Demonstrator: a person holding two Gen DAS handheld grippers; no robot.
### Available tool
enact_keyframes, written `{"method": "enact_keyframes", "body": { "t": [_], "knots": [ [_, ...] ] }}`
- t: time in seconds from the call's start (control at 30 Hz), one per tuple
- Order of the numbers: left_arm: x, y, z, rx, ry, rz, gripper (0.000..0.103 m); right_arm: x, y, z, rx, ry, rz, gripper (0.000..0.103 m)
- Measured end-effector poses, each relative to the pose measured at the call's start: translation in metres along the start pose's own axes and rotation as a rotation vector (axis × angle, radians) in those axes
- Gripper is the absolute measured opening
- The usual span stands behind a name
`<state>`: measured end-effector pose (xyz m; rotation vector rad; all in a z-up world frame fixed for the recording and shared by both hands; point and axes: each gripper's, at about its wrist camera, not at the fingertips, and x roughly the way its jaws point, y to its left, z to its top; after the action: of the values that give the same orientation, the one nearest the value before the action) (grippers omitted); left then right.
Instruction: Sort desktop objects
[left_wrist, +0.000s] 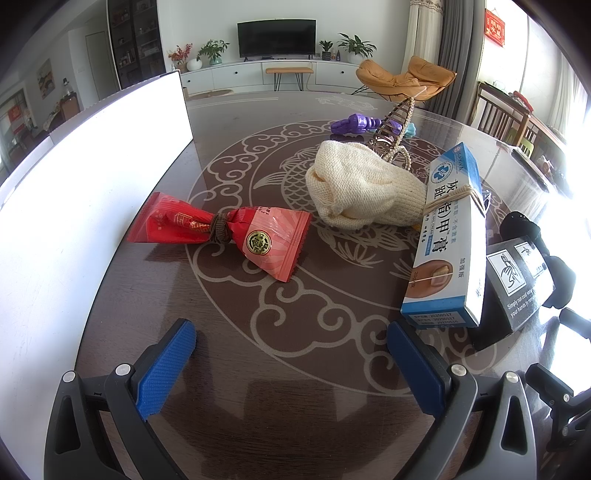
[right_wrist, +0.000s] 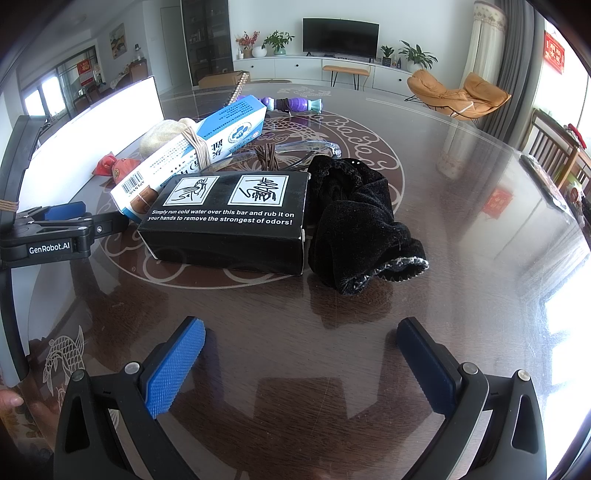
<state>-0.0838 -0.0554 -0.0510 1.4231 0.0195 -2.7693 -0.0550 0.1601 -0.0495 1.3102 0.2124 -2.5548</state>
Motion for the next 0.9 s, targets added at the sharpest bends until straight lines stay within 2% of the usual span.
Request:
{"method": "enact_keyframes", "body": {
  "t": [0.73,0.9],
  "knots": [
    [0.000,0.000,0.000,0.000,0.000,0.000,0.103,0.000,0.000,0.000,0.000,0.000,0.000,0.103],
    [-0.007,0.005,-0.010,0.047,0.013,-0.031,0.103,0.000,0.000,0.000,0.000,0.000,0.000,0.103]
  ]
}}
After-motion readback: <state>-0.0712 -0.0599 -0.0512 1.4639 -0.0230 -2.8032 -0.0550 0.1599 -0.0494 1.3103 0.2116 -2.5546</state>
